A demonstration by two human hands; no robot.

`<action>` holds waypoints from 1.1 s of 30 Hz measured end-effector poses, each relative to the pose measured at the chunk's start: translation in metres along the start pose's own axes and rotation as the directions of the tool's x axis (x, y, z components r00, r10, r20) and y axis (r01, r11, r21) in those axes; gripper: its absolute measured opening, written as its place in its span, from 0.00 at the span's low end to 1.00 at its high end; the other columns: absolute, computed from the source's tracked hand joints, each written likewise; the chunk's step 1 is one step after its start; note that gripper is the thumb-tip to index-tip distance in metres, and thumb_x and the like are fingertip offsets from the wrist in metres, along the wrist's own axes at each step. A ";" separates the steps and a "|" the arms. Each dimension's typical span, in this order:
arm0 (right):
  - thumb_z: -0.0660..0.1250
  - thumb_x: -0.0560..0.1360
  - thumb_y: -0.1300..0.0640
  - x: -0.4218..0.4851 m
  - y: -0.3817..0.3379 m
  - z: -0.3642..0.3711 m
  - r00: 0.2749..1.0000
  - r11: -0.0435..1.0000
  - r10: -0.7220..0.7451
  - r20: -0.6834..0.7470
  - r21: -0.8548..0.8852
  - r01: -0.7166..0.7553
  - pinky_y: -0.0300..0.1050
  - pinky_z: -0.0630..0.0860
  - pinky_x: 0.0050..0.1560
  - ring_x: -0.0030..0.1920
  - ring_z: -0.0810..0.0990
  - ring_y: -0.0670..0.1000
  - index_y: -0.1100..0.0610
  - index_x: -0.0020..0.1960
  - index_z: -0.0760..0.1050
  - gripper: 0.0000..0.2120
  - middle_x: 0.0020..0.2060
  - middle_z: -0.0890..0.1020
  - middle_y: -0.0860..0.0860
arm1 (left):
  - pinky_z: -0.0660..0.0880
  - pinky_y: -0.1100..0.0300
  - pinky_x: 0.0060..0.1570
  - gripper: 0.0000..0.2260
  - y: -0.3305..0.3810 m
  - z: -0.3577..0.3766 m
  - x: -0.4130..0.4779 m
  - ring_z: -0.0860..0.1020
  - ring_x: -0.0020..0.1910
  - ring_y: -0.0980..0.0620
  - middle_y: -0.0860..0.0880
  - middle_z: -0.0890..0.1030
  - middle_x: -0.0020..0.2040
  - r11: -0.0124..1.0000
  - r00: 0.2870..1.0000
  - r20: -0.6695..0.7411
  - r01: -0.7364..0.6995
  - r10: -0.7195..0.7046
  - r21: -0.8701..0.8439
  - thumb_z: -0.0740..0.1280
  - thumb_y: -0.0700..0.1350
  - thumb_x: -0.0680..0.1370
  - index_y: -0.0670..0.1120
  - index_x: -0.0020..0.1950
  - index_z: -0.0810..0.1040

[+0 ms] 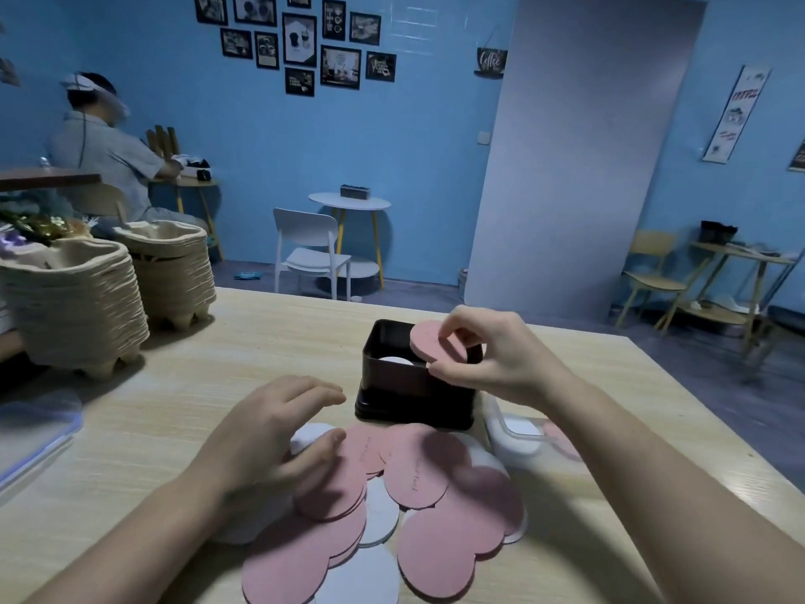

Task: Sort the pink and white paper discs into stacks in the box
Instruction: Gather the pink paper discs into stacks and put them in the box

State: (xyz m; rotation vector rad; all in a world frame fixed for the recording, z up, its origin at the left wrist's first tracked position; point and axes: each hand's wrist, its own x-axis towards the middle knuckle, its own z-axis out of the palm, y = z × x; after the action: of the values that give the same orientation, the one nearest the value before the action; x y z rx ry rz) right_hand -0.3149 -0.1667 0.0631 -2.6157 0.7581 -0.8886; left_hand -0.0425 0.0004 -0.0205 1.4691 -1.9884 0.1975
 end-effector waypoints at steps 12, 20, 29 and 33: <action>0.77 0.62 0.30 0.034 0.044 0.011 0.936 0.888 0.350 0.041 -0.332 -0.318 0.51 0.75 0.44 0.41 0.79 0.48 0.49 0.39 0.76 0.24 0.36 0.81 0.44 | 0.77 0.61 0.58 0.18 -0.012 0.014 -0.012 0.75 0.66 0.65 0.67 0.77 0.64 0.985 0.998 0.016 0.070 -0.069 -0.158 0.64 0.63 0.79 0.58 0.66 0.78; 0.74 0.69 0.33 0.041 0.041 0.022 0.923 0.785 0.382 0.043 -0.542 -0.300 0.50 0.64 0.53 0.48 0.76 0.50 0.48 0.40 0.79 0.18 0.38 0.81 0.43 | 0.82 0.63 0.50 0.18 -0.010 0.013 -0.015 0.75 0.65 0.60 0.69 0.74 0.63 0.964 0.994 0.016 0.111 -0.111 -0.243 0.65 0.63 0.77 0.60 0.64 0.77; 0.71 0.74 0.51 0.041 0.032 0.014 0.873 0.768 0.453 0.181 -0.576 -0.280 0.48 0.67 0.53 0.46 0.77 0.48 0.47 0.43 0.83 0.02 0.39 0.81 0.42 | 0.80 0.63 0.53 0.17 -0.009 0.012 -0.015 0.76 0.63 0.61 0.67 0.75 0.61 0.959 0.992 0.046 0.122 -0.114 -0.255 0.67 0.62 0.77 0.59 0.64 0.77; 0.74 0.74 0.52 0.042 0.028 0.014 0.876 0.802 0.424 0.229 -0.544 -0.246 0.44 0.69 0.46 0.45 0.77 0.47 0.48 0.42 0.83 0.02 0.38 0.81 0.42 | 0.76 0.65 0.54 0.17 -0.007 0.011 -0.015 0.77 0.61 0.62 0.66 0.76 0.60 0.962 0.994 0.055 0.109 -0.099 -0.250 0.68 0.60 0.77 0.57 0.63 0.78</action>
State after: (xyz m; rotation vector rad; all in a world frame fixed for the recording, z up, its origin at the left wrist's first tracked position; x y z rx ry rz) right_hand -0.2890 -0.2115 0.0614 -2.7906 1.4575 -0.1201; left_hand -0.0380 0.0046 -0.0391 1.4161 -1.8831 -0.1296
